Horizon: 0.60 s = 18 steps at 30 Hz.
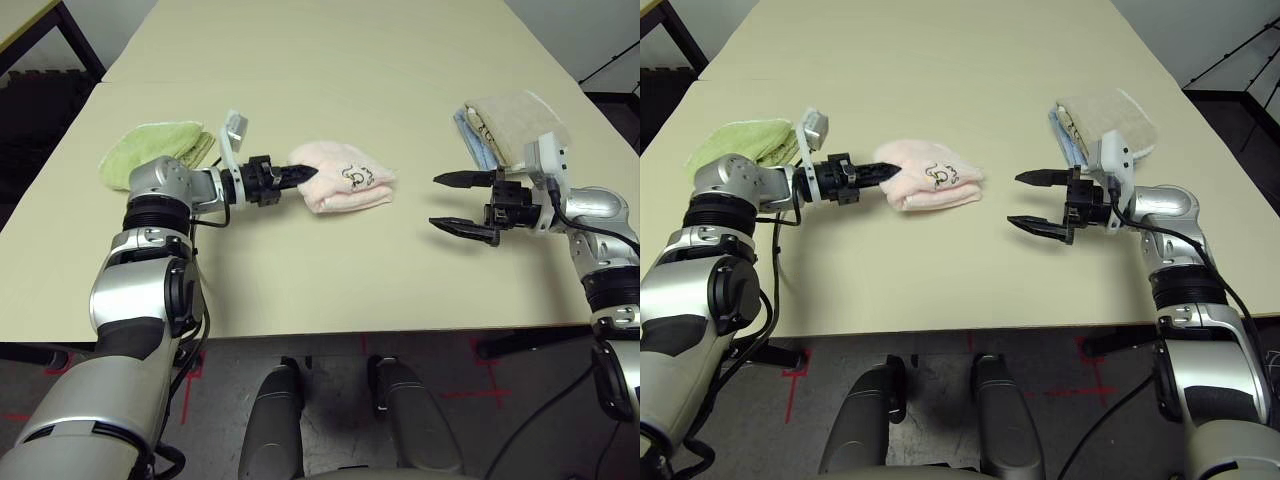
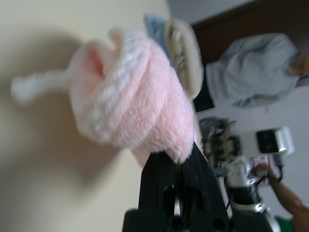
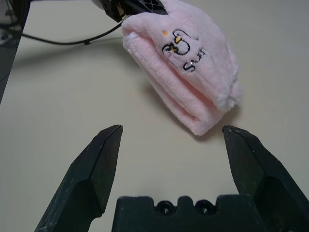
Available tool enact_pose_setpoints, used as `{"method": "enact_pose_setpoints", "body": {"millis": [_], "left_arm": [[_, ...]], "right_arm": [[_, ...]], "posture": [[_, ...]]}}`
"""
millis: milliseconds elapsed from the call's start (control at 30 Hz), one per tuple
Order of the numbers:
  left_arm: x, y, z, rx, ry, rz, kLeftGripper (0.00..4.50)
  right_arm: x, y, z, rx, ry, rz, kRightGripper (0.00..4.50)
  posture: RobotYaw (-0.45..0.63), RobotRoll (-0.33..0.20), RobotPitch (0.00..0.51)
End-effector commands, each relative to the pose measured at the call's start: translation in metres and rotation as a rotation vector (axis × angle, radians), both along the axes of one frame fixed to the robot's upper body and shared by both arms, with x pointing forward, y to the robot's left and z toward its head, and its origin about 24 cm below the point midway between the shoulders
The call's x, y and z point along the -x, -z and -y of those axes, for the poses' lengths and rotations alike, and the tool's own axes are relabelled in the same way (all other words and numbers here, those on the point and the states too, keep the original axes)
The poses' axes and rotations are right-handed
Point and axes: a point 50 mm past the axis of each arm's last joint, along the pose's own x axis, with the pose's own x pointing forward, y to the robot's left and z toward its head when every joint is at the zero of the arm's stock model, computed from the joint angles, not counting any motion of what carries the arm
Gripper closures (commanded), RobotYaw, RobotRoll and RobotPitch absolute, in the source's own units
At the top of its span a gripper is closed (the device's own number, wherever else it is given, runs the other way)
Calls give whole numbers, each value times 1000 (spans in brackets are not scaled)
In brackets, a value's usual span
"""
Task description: Fold the towel and set it aside.
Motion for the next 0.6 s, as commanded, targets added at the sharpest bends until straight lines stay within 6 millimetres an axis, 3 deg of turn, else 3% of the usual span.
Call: {"method": "enact_pose_setpoints", "body": {"millis": [33,233,400,600], "left_arm": [[3,-14,-12,27,-58,58,4452],[-4,-48,-46,33,-267,211,4452],[-11,-61,-75,-13,-476,312,4452],[-14,-75,-96,-20,-622,393,4452]], "right_arm": [[0,-1,-3,-33,4,1,0],[-4,0,-14,-84,24,-4,0],[-11,-7,-30,-194,45,0,0],[-13,-13,-39,-234,30,-4,0]], "posture": [[13,0,187],[23,0,185],[33,0,185],[37,0,188]]}}
